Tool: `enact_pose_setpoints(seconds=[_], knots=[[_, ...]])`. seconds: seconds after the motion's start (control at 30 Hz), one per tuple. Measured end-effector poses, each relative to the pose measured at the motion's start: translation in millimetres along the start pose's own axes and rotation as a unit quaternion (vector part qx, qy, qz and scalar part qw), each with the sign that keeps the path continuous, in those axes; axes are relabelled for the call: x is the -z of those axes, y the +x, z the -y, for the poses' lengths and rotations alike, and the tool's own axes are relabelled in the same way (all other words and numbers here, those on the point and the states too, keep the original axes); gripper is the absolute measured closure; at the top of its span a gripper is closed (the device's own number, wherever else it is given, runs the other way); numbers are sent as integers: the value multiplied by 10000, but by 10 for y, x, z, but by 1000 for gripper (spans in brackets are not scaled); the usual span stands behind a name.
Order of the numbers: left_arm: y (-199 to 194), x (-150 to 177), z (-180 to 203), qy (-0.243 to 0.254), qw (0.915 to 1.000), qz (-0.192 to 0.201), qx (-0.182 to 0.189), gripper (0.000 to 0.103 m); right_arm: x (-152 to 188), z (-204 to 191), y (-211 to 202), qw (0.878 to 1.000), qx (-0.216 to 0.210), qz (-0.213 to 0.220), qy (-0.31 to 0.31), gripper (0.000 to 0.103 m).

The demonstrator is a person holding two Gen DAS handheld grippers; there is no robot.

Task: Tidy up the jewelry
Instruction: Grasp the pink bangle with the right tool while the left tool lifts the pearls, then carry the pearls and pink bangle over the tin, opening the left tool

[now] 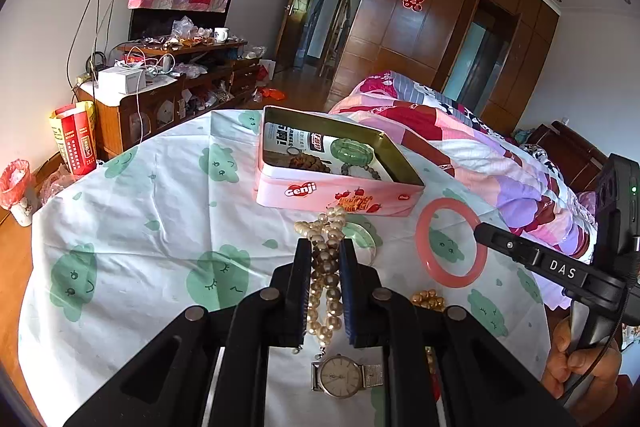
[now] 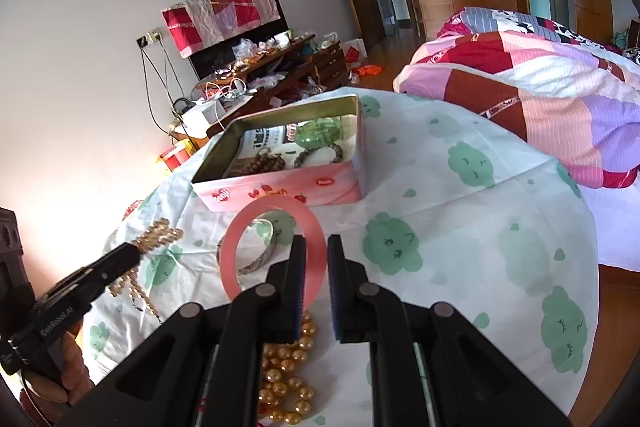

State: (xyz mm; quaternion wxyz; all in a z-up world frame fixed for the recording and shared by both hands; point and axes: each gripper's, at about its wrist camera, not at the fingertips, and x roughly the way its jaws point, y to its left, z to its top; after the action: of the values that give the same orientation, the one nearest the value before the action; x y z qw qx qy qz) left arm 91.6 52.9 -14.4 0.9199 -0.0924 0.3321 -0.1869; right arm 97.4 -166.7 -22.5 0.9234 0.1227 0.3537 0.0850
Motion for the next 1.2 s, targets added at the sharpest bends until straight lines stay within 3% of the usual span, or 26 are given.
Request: enact_pose_setpoints(seconds=[0.63,1.2], knots=[[104,-33,103,185,9997,-55,-157,90,-30,5,14,9999,-78,59,53,90],[98,-298,256,438,9985,301,-156,90,-233,-88,-65,9993,-143,342,-58,90]])
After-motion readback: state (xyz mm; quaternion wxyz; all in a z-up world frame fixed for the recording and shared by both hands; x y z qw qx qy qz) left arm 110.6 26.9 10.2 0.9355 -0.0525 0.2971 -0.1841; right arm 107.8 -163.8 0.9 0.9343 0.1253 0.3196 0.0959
